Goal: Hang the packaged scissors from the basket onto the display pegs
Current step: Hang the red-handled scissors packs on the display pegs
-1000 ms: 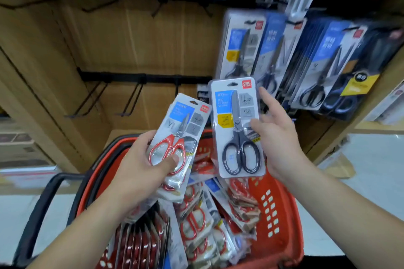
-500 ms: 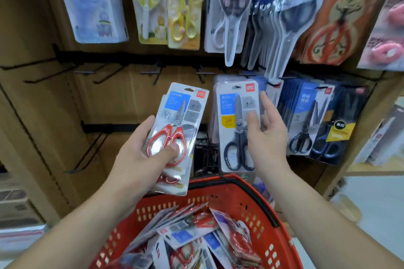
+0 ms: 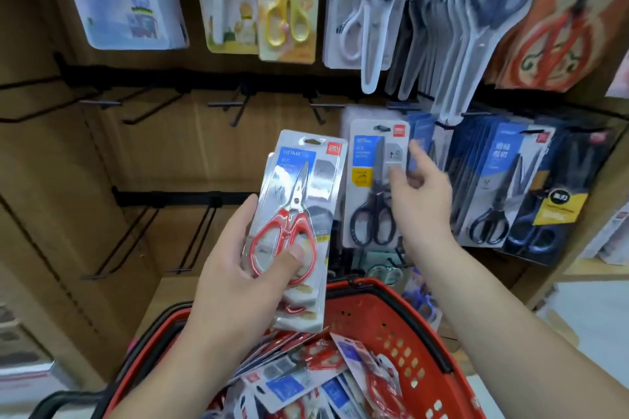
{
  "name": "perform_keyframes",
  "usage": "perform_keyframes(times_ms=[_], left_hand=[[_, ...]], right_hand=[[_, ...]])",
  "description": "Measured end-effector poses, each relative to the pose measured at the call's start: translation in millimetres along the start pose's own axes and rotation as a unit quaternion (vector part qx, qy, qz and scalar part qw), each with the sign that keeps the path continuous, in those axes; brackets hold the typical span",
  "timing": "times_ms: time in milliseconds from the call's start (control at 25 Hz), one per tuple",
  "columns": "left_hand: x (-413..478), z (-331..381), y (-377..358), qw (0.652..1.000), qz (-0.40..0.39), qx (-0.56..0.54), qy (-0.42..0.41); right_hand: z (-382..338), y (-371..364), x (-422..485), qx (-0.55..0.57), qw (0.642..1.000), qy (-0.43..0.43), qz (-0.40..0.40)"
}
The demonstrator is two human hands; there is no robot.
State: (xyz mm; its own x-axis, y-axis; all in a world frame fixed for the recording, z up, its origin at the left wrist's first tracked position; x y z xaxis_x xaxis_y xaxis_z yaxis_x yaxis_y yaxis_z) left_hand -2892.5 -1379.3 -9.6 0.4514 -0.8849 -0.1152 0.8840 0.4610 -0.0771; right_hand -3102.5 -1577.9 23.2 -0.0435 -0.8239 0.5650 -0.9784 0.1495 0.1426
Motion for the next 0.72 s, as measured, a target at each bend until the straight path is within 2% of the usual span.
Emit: perform_keyframes(times_ms=[80, 160, 240, 280, 520, 720], left_hand=[[-3, -2, 6, 1.0, 0.018, 0.009, -0.01], [-4, -4, 6, 0.997, 0.032, 0.063, -0.038], [-6, -6, 3, 0.994, 0.036, 0.082, -0.056], [-6, -8, 0, 0.995, 0.032, 0.078, -0.056], [0, -32, 4, 0.998, 0.003, 0.032, 0.053], [6, -22, 30, 0.995, 0.076, 0.069, 0.011]], right_hand=[[-24, 7, -15, -0.046, 0.998, 0.038, -0.002], [-48, -13, -43, 0.037, 0.995, 0.036, -0.088], [-65, -45, -81, 0.147, 0.97, -0.011, -0.194], [-69, -54, -95, 0.185, 0.958, -0.026, -0.216], [-48, -51, -110, 0.276, 0.93, -0.119, -0.21], [-17, -30, -97, 0.244, 0.952, -0.148, -0.114]])
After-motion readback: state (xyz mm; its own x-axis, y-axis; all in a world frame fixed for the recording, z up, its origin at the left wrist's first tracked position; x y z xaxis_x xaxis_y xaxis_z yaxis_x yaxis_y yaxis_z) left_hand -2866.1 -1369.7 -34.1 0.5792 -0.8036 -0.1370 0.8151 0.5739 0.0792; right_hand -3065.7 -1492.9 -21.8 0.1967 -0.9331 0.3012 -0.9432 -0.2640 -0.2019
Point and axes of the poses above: each hand's wrist, its own x-axis towards the middle knuckle, its own y-axis out of the back of the hand, z = x × y, the point moved 10 cm from there along x, towards the middle knuckle, and after that the axes turned 13 degrees about y, right-handed, at the moved point
